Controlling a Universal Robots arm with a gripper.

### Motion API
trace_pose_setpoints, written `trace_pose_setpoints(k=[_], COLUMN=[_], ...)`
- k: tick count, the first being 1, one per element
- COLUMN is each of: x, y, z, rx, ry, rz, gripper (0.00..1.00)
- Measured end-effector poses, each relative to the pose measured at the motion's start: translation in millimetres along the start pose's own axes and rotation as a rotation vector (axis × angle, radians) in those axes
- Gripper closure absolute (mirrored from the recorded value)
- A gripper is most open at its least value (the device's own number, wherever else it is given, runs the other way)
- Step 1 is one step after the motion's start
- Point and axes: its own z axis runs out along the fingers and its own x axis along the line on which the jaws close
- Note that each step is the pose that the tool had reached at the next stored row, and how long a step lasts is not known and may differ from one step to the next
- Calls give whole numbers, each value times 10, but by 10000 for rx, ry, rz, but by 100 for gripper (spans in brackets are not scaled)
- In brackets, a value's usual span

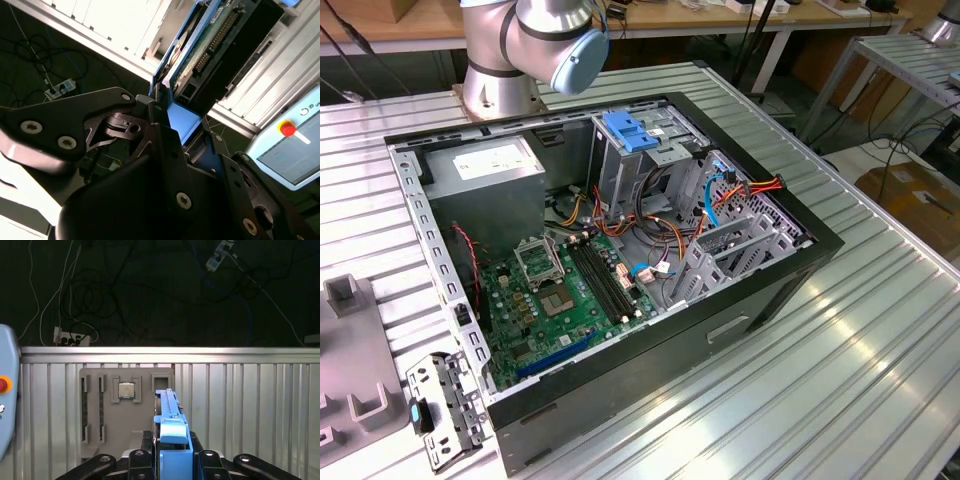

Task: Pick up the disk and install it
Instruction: 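Pick up the disk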

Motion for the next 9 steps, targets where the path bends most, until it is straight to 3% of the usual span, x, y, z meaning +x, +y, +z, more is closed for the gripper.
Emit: trace_pose_setpoints(k=[9], x=[-2], y=[-2], z=[-217], rx=[0], ry=[0], rz=[0], gripper=[63])
